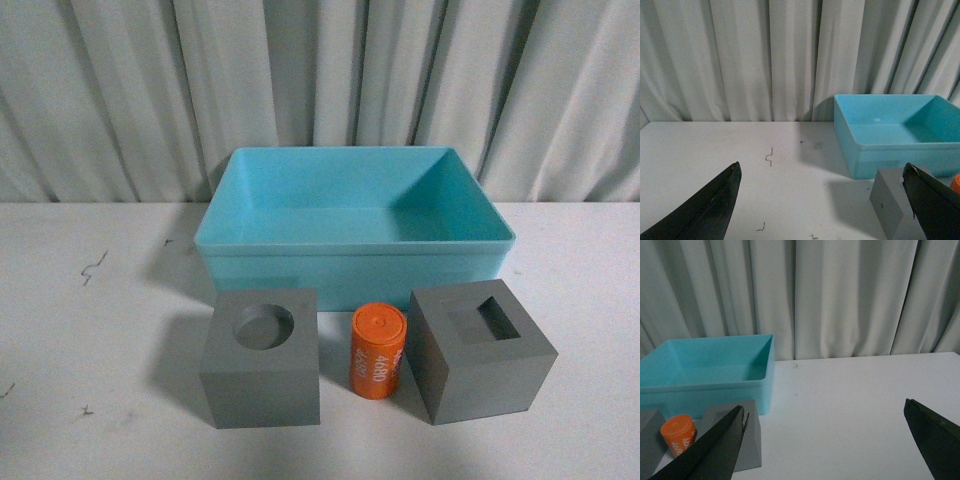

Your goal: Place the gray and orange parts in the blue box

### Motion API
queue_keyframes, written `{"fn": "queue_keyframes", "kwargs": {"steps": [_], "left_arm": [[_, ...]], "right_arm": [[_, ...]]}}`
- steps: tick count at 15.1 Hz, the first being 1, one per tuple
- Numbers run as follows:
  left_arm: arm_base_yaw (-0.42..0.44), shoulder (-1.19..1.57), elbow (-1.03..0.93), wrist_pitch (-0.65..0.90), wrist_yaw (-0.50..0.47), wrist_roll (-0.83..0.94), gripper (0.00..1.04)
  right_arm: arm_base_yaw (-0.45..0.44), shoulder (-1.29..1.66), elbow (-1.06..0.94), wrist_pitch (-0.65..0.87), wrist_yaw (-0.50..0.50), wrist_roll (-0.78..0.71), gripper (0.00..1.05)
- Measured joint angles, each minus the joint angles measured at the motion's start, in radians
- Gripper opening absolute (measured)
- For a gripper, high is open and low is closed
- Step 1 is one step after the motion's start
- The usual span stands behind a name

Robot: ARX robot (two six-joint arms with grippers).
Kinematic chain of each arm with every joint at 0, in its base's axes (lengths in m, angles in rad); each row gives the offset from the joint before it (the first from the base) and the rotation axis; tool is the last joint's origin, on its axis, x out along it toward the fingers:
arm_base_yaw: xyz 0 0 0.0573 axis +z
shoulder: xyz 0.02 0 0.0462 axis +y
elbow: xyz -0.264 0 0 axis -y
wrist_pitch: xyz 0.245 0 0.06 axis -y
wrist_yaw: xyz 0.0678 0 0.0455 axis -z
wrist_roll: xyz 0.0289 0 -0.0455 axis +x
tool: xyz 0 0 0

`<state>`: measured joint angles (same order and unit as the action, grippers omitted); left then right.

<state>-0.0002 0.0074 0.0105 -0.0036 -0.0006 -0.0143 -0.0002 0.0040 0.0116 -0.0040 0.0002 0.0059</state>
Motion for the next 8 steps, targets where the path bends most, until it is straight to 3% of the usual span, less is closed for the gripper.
{"fn": "queue_keyframes", "kwargs": {"steps": [8], "left_arm": [[0.000,0.000,0.000,0.000,0.000,0.000,0.98]], "right_arm": [[0.000,0.000,0.000,0.000,0.000,0.000,0.98]]}}
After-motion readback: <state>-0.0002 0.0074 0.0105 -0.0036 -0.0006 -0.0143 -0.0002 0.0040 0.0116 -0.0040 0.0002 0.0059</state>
